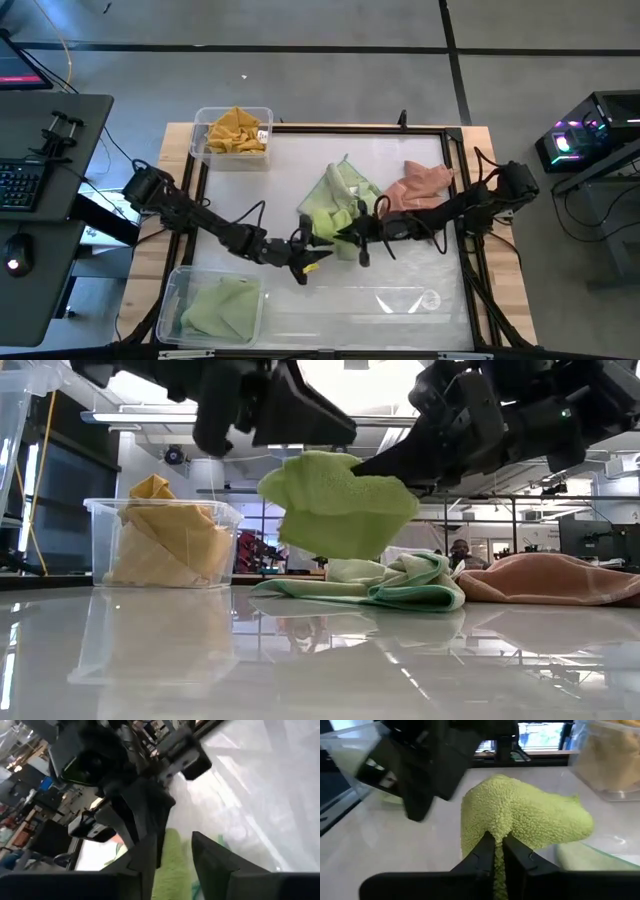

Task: Sort towels by color in basket
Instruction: Put the light green towel into the bottom transparent bin

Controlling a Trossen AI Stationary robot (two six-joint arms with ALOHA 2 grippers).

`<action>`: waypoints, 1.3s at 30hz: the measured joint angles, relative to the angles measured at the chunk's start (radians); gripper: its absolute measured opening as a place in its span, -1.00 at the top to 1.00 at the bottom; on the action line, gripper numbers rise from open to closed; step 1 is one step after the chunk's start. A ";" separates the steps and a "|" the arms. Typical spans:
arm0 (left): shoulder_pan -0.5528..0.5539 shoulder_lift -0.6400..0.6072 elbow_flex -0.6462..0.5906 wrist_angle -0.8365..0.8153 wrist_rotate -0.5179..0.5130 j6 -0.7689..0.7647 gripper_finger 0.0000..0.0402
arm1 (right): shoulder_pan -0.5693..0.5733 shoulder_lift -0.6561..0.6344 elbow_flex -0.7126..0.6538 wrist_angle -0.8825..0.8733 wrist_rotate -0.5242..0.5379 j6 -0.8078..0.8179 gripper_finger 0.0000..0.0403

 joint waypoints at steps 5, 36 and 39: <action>0.022 0.059 0.000 0.002 -0.113 0.047 0.18 | 0.002 0.000 0.000 -0.001 -0.079 0.003 0.96; -0.101 -0.017 0.059 -0.002 -0.355 0.111 0.93 | 0.071 -0.360 0.000 -0.540 0.173 0.086 0.40; -0.181 -0.124 0.134 -0.045 -0.362 0.150 0.93 | 0.112 -0.376 0.000 -0.541 0.261 0.091 0.40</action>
